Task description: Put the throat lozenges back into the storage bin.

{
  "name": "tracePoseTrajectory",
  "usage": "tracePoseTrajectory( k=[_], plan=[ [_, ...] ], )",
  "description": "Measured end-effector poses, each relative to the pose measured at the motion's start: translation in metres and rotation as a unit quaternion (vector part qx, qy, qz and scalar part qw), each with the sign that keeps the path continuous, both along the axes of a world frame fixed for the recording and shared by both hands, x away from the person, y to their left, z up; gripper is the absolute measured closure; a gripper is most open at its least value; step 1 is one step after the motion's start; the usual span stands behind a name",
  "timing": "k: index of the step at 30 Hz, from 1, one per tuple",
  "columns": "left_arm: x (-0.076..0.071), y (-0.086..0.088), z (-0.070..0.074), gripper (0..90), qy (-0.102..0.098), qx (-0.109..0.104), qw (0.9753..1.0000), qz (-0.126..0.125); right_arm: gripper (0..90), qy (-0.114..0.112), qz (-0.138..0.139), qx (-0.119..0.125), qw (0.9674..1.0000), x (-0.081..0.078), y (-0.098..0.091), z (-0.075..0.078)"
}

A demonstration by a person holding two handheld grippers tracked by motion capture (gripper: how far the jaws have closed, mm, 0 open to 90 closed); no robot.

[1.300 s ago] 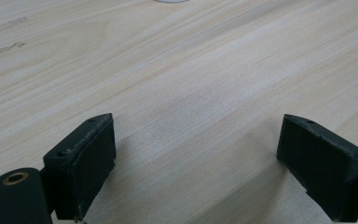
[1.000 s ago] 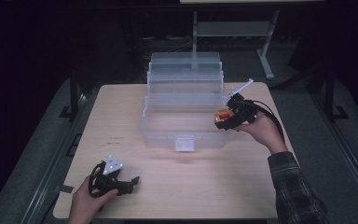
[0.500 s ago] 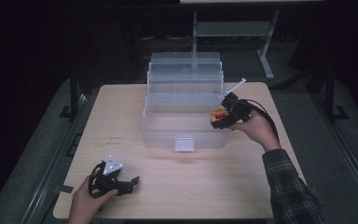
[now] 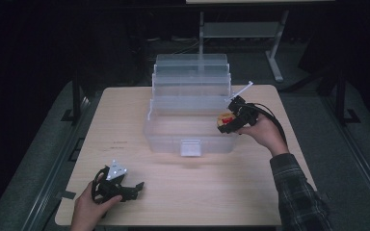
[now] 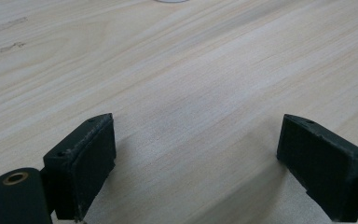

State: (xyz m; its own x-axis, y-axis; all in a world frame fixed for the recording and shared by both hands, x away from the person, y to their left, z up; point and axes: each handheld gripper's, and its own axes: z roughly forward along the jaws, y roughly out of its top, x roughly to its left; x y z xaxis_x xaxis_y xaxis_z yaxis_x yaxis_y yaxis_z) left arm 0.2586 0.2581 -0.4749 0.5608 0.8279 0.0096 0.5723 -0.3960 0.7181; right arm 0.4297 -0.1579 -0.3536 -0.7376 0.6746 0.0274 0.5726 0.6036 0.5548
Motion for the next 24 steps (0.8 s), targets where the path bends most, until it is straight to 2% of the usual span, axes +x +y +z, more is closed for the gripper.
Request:
tracePoseTrajectory(
  k=[15,24],
  plan=[
    [0.000,0.000,0.000,10.7,0.000,0.000,1.0000,-0.001,15.8,-0.009,-0.008,0.008,0.9999,-0.004,-0.006,0.007],
    [0.000,-0.001,0.000,10.7,0.000,-0.002,1.0000,-0.001,10.7,-0.018,-0.017,0.015,0.9996,-0.014,-0.018,0.012]
  ],
)
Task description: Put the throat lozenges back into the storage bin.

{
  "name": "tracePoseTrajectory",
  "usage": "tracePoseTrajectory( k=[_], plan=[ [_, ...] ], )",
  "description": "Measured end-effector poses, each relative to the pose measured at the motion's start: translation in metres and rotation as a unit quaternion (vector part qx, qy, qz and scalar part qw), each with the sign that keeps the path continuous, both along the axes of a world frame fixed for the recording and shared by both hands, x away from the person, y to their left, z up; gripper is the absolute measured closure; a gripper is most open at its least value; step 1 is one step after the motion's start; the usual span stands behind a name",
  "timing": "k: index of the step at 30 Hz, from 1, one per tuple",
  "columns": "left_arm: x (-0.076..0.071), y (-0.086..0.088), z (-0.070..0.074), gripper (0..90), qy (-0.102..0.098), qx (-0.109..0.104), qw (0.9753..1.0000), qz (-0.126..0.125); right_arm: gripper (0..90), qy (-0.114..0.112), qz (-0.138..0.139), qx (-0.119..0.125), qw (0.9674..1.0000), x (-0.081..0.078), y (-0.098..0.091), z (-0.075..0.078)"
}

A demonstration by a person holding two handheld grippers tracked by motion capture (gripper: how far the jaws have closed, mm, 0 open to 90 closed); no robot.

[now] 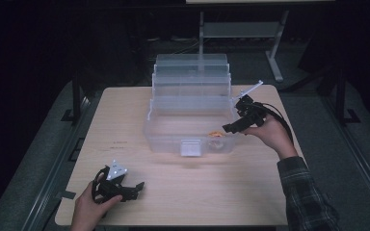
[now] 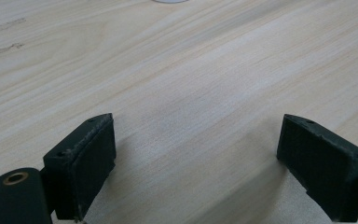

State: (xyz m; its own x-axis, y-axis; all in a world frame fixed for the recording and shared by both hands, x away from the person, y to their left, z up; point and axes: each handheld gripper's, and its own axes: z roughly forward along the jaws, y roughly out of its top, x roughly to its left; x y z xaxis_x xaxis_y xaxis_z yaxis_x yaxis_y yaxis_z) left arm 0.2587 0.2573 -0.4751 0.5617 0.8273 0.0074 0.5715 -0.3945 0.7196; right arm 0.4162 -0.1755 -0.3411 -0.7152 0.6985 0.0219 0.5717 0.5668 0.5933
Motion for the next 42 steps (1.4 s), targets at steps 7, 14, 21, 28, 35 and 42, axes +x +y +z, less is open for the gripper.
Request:
tracePoseTrajectory(
  k=[7,14,21,28,35,42],
  plan=[
    [0.000,0.000,0.000,10.8,0.000,0.001,1.0000,0.000,1.9,0.000,-0.010,-0.002,0.9999,-0.007,-0.011,-0.008],
    [0.000,0.000,0.000,10.8,0.000,0.002,1.0000,-0.001,1.6,-0.004,-0.022,0.009,0.9997,-0.018,-0.025,-0.015],
    [0.000,0.000,0.000,10.8,0.000,0.002,1.0000,-0.001,1.6,-0.007,-0.029,0.018,0.9994,-0.032,-0.038,-0.019],
    [0.000,0.000,0.000,10.8,0.000,0.001,1.0000,0.000,1.6,-0.011,-0.033,0.019,0.9992,-0.048,-0.043,-0.028],
    [0.000,0.000,0.000,10.8,0.000,0.002,1.0000,-0.001,0.9,-0.011,-0.036,0.024,0.9990,-0.062,-0.047,-0.039],
    [0.000,0.000,0.000,10.8,0.000,0.002,1.0000,-0.001,1.0,-0.008,-0.039,0.023,0.9990,-0.075,-0.050,-0.054]
  ],
)
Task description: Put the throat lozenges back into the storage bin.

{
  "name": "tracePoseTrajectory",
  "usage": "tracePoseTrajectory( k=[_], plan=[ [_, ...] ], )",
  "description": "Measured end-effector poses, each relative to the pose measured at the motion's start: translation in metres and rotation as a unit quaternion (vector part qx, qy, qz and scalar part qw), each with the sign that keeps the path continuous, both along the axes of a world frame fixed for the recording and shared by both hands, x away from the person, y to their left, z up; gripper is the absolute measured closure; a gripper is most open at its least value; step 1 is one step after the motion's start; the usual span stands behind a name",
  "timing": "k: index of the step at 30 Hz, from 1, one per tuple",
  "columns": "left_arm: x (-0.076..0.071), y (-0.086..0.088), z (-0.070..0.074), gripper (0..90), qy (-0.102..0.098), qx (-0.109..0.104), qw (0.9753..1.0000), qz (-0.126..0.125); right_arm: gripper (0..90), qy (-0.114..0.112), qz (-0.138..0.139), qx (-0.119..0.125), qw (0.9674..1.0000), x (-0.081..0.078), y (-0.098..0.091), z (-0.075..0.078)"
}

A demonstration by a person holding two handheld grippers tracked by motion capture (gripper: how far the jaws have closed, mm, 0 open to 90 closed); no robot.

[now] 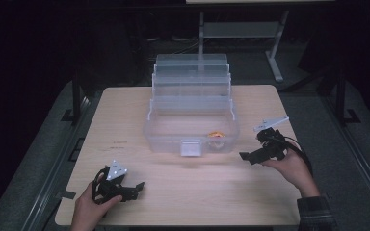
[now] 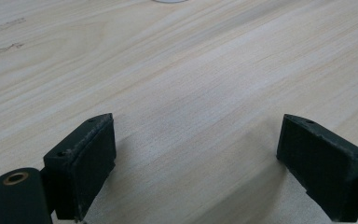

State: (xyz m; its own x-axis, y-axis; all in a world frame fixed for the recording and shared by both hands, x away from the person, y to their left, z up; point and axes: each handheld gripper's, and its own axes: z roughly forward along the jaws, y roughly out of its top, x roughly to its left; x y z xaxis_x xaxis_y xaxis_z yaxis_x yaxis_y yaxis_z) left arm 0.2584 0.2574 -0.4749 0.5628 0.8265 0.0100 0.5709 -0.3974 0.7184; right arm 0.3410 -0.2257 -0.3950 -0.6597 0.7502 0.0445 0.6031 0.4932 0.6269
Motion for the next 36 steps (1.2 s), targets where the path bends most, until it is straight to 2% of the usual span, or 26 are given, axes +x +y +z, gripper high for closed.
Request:
tracePoseTrajectory(
  k=[4,9,18,19,25,29,36],
  plan=[
    [0.000,0.000,0.000,10.7,0.000,0.000,1.0000,0.000,0.0,-0.004,-0.007,-0.009,0.9999,-0.007,-0.002,-0.008],
    [0.000,0.000,0.000,10.8,0.000,0.000,1.0000,0.000,0.0,0.001,-0.012,-0.004,0.9999,-0.016,-0.008,-0.017],
    [0.000,0.000,0.000,10.7,-0.001,-0.001,1.0000,0.000,0.0,-0.003,-0.028,0.006,0.9996,-0.029,-0.019,-0.028],
    [0.000,0.000,0.000,10.8,-0.001,-0.001,1.0000,0.000,0.0,-0.004,-0.032,0.017,0.9994,-0.033,-0.023,-0.031],
    [0.000,0.000,0.000,10.7,0.000,0.000,1.0000,-0.001,0.0,-0.010,-0.051,0.038,0.9980,-0.046,-0.033,-0.040],
    [0.000,0.000,0.000,10.8,-0.001,-0.001,1.0000,0.000,0.0,-0.021,-0.061,0.044,0.9969,-0.054,-0.038,-0.046],
    [0.000,0.000,0.000,10.8,-0.001,-0.001,1.0000,0.000,0.0,-0.027,-0.077,0.055,0.9951,-0.066,-0.046,-0.056]
  ],
)
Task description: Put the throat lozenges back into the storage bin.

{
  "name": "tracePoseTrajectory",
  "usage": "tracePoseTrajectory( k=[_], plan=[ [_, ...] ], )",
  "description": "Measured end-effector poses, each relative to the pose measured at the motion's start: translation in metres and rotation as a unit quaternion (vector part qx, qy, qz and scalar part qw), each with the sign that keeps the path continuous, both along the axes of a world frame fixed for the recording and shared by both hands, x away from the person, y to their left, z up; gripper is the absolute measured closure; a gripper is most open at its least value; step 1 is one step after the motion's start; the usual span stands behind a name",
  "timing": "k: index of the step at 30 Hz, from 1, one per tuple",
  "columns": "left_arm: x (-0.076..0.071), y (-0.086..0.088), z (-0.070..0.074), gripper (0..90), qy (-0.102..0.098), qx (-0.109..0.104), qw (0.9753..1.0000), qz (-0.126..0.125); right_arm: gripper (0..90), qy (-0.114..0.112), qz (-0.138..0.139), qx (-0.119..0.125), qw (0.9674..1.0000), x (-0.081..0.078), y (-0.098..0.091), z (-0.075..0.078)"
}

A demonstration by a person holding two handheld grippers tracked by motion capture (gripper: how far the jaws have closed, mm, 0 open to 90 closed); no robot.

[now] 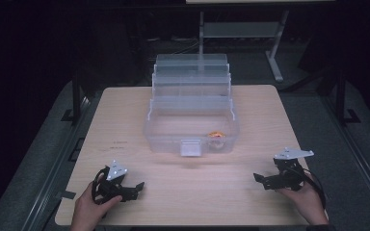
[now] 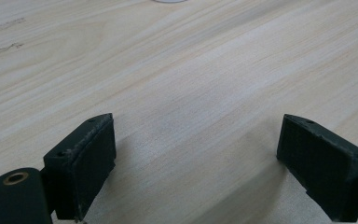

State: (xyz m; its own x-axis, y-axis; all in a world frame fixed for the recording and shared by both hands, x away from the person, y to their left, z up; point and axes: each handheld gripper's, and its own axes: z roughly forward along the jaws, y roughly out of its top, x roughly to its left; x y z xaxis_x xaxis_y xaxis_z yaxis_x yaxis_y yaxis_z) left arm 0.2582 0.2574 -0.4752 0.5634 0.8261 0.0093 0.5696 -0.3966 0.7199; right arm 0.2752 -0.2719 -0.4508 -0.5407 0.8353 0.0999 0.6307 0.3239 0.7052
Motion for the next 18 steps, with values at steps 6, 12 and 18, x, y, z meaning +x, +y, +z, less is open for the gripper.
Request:
tracePoseTrajectory(
  k=[6,12,18],
  plan=[
    [0.000,0.000,0.000,10.8,0.000,0.000,1.0000,0.000,0.0,0.006,-0.009,-0.005,0.9999,-0.009,-0.007,-0.013],
    [0.000,0.000,0.000,10.7,0.000,0.000,1.0000,0.000,0.0,0.011,-0.013,-0.006,0.9998,-0.015,-0.014,-0.023],
    [0.000,0.000,0.000,10.7,0.000,0.000,1.0000,0.000,0.0,0.007,-0.017,-0.011,0.9998,-0.015,-0.018,-0.029]
  ],
)
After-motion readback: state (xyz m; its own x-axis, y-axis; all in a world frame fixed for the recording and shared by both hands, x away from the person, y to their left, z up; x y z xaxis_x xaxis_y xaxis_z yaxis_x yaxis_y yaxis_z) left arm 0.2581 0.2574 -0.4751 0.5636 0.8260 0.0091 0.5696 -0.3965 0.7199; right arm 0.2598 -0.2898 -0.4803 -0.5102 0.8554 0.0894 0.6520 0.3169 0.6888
